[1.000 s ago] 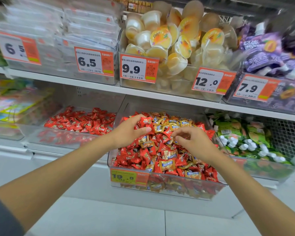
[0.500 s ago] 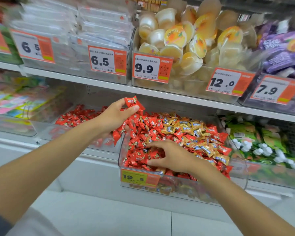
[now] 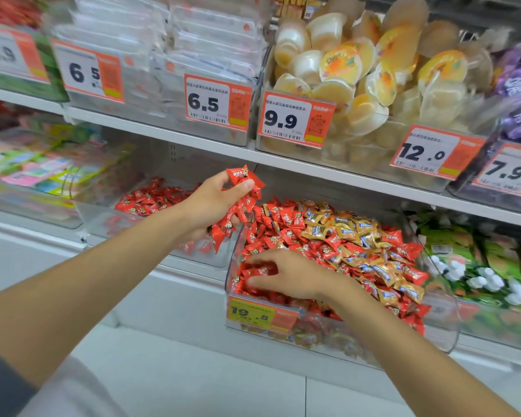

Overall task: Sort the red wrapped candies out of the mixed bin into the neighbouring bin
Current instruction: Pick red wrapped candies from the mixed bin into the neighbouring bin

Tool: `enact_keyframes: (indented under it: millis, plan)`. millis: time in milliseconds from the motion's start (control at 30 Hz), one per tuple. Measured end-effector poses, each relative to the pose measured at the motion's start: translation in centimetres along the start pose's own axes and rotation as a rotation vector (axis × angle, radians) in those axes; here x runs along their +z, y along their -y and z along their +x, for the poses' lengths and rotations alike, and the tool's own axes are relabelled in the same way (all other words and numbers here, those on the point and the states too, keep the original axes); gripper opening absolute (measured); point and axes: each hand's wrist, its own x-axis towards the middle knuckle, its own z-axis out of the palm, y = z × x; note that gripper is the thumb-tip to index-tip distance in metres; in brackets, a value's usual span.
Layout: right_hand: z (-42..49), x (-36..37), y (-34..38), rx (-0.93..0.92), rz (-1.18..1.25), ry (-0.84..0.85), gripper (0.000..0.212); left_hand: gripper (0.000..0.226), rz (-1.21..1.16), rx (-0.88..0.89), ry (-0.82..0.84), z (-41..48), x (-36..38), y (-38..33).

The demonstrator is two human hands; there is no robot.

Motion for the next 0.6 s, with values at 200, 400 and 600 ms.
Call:
enact_keyframes:
  millis: [200,400,600]
  plan:
    - [1.9,1.4,-0.2,0.072,-0.007,0.153,0.094,0.017,-0.015,-0.049,0.011,-0.4,0.1,0.0]
    - [2.7,2.7,-0.9,0.027,0.035,-0.018,0.066,0.015,-0.017,-0.052,0.007,-0.5,0.5,0.2]
    - [2.3,0.7,-1.6,-0.037,0.298,-0.159,0.029,0.012,0.013,-0.044,0.013,-0.2,0.2,0.4]
